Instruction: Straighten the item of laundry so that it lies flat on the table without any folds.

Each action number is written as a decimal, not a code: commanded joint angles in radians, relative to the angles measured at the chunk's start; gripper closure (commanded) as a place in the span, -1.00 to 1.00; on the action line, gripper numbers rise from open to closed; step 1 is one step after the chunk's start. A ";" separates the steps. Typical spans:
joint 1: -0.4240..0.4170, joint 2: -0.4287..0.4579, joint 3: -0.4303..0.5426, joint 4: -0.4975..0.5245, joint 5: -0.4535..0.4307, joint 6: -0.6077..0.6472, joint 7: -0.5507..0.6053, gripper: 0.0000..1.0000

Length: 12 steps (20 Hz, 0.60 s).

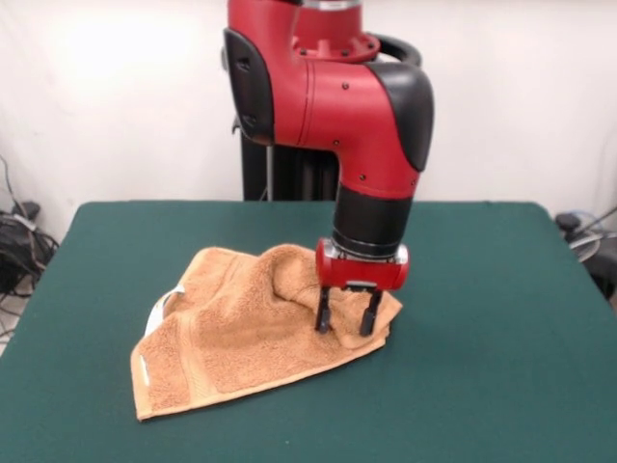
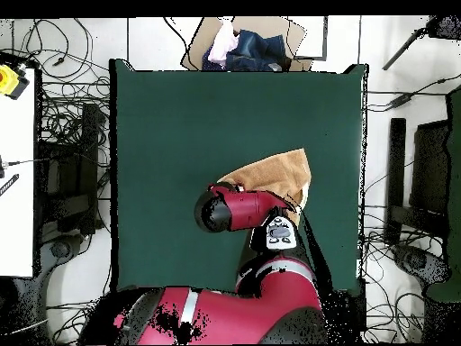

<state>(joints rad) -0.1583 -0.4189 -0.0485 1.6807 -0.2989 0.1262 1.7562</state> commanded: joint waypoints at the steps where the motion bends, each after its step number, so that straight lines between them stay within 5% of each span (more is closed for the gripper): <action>1: 0.024 0.063 0.037 0.059 -0.024 -0.015 0.118 -1.00; 3: 0.034 0.067 0.027 0.056 -0.018 -0.029 0.133 -1.00; 4: 0.039 0.069 0.021 0.055 -0.013 -0.040 0.142 1.00; 12: 0.050 0.063 0.002 0.050 -0.015 -0.019 0.132 1.00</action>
<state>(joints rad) -0.1306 -0.4128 -0.0620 1.6814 -0.2989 0.1208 1.7562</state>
